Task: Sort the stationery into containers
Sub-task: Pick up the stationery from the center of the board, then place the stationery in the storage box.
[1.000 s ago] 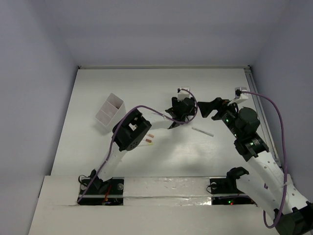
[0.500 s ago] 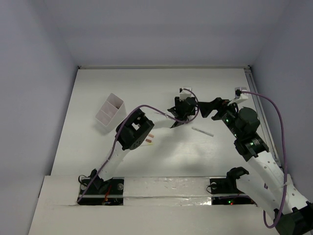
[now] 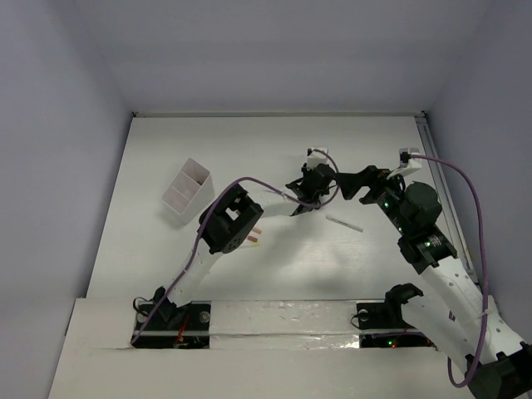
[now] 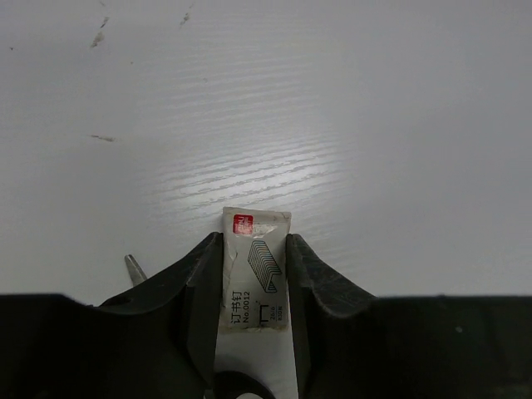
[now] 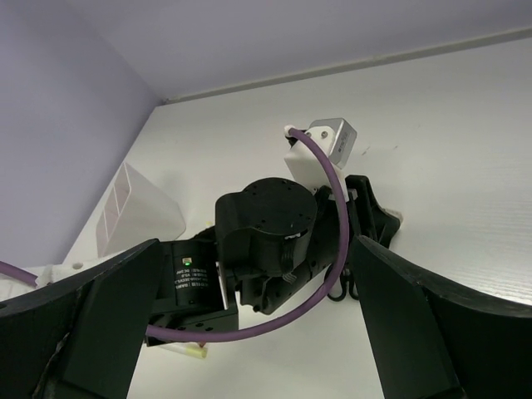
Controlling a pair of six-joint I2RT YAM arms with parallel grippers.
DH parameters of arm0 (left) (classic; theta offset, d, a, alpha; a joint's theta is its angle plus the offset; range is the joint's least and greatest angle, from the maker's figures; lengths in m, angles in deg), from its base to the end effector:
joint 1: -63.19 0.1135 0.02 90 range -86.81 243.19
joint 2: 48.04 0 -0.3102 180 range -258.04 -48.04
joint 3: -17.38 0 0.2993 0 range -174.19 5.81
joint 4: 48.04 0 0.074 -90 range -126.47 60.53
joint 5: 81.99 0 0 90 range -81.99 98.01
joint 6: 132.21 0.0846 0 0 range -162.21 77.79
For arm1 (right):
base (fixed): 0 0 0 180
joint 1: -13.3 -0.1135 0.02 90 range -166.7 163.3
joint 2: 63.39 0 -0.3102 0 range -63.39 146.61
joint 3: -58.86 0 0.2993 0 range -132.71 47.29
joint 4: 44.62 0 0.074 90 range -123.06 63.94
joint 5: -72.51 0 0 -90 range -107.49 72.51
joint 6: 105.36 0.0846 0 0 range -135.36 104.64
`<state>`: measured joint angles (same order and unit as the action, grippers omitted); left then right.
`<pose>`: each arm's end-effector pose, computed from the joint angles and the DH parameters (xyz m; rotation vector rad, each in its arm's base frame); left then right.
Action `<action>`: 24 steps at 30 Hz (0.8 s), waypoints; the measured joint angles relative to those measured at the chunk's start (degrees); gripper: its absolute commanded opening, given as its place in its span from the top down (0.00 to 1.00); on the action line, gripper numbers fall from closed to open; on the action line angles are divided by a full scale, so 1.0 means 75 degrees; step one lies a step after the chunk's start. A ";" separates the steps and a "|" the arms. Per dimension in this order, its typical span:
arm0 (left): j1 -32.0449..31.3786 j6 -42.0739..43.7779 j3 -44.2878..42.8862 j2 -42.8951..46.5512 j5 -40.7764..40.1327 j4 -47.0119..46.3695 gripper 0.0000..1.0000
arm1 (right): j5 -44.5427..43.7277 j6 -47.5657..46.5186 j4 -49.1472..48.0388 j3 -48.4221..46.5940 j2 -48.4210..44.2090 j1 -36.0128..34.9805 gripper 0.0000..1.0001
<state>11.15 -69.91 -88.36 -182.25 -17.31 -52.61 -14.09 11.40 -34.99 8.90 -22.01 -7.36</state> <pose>0.4203 -0.4800 0.1322 0.1329 1.9719 -0.4785 0.2243 0.0899 0.3603 0.0393 1.6319 0.6885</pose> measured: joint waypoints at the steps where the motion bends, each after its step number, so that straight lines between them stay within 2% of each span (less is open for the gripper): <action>1: 0.0000 0.0041 0.0017 0.0006 0.0035 -0.0055 0.79 | 0.0000 -0.0003 0.0000 0.0000 -0.0003 0.0000 0.00; 6: 0.0073 0.0216 0.0947 0.0796 0.0163 -0.0388 0.79 | -0.0085 0.0000 0.0000 0.0000 -0.0055 0.0000 0.00; 10: 0.0408 0.0242 0.2049 0.2396 0.0277 -0.0775 0.79 | -0.0178 0.0000 -0.0017 0.0000 -0.0210 0.0000 0.00; 19: 0.2439 -0.0213 0.5467 0.7528 -0.0312 -0.1778 0.78 | -0.0070 0.0006 -0.0029 0.0000 0.0213 0.0000 0.00; 24: 0.3587 -0.0831 0.7318 0.8956 -0.0682 -0.1751 0.77 | 0.0035 0.0009 -0.0038 0.0000 0.0262 0.0000 0.00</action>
<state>38.06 -76.14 -33.47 -115.08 -22.42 -65.75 -13.83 11.47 -35.28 8.90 -20.04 -7.36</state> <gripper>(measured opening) 0.283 0.995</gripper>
